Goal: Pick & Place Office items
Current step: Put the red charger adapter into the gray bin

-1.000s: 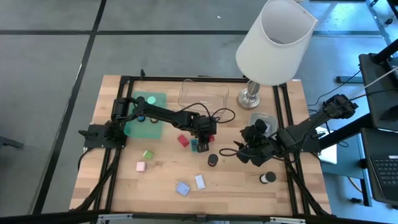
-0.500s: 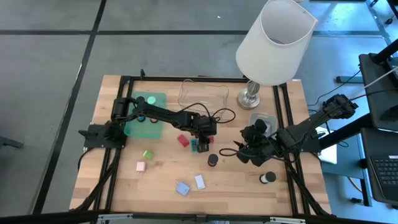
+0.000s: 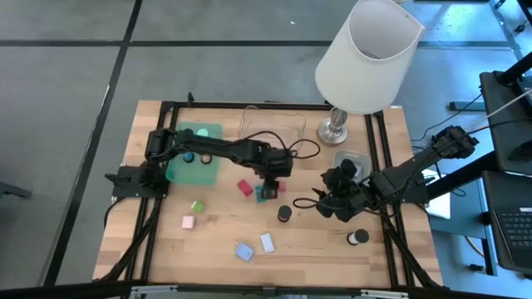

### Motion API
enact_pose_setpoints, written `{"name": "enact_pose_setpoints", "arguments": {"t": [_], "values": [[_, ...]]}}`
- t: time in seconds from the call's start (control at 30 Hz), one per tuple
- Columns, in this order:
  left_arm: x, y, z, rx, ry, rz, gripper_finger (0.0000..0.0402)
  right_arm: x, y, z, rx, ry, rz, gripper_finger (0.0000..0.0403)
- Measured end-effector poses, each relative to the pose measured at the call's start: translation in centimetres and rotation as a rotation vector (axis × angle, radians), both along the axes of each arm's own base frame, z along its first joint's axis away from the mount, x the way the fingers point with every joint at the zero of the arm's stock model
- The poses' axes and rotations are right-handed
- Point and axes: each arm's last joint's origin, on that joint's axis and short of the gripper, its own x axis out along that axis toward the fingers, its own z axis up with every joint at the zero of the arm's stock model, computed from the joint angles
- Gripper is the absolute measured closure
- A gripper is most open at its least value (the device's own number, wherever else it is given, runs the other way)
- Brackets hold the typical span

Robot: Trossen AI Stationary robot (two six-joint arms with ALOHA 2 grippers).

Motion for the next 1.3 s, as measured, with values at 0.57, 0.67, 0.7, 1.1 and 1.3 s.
{"name": "enact_pose_setpoints", "arguments": {"t": [0.57, 0.67, 0.7, 1.1, 1.3], "values": [[-12.7, -1.8, 6.2, 0.062, -0.104, 0.264, 0.026, 2.2, -2.8, -0.5, -0.091, -0.014, 0.011, 0.0136], [-14.9, -2.5, 5.7, 0.067, -0.184, 0.319, 0.026, 3.5, -3.7, -1.5, -0.037, -0.054, 0.104, 0.0136], [-15.6, -2.7, 5.5, 0.066, -0.205, 0.334, 0.0261, 3.9, -4.0, -1.8, -0.025, -0.074, 0.135, 0.0136], [-20.3, -4.5, 3.3, 0.117, -0.32, 0.488, 0.0261, 5.3, -6.7, -5.2, -0.047, -0.261, 0.292, 0.0107], [-21.2, -5.2, 2.3, 0.17, -0.348, 0.535, 0.026, 6.9, -7.3, -7.7, -0.076, -0.189, 0.437, 0.0076]]}}
